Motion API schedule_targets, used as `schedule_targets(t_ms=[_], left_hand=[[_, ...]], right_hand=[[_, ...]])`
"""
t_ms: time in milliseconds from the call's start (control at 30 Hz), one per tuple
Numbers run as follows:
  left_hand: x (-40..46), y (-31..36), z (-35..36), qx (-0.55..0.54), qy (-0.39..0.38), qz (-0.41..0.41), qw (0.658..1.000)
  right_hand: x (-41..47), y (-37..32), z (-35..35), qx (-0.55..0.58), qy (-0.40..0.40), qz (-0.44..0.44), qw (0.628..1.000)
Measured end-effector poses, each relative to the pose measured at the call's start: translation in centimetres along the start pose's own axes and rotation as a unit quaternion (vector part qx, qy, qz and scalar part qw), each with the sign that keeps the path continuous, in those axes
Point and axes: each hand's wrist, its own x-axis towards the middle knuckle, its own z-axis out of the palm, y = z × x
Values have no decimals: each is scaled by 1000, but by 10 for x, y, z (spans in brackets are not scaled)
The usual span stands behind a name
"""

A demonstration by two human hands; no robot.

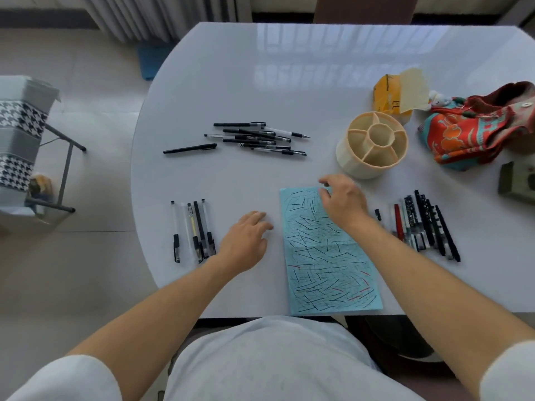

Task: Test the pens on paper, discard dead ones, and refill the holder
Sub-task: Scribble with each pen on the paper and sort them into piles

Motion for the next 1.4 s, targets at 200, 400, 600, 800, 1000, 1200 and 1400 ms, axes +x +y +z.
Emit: schedule_targets(t_ms=[200, 400, 600, 800, 1000, 1200, 1400], left_hand=[[3, -12, -13, -27, -72, 4, 997], [4, -16, -22, -41, -111, 8, 993], [9, -14, -31, -52, -129, 5, 990], [20, -2, -37, -233, -40, -96, 967], [18, 26, -28, -191, -69, -44, 978], [13, 45, -16, -83, -44, 15, 995], [9, 45, -4, -29, -13, 24, 999]], right_hand=[[84, -77, 31, -59, -33, -44, 997], [107, -82, 51, -183, -96, -45, 977], [74, -78, 40, 39, -74, 35, 996], [-4, -58, 29, 481, -111, 194, 848], [-64, -39, 43, 580, -96, 215, 780], [-85, -24, 47, 576, -44, 254, 776], [-74, -5, 35, 529, 18, 271, 804]])
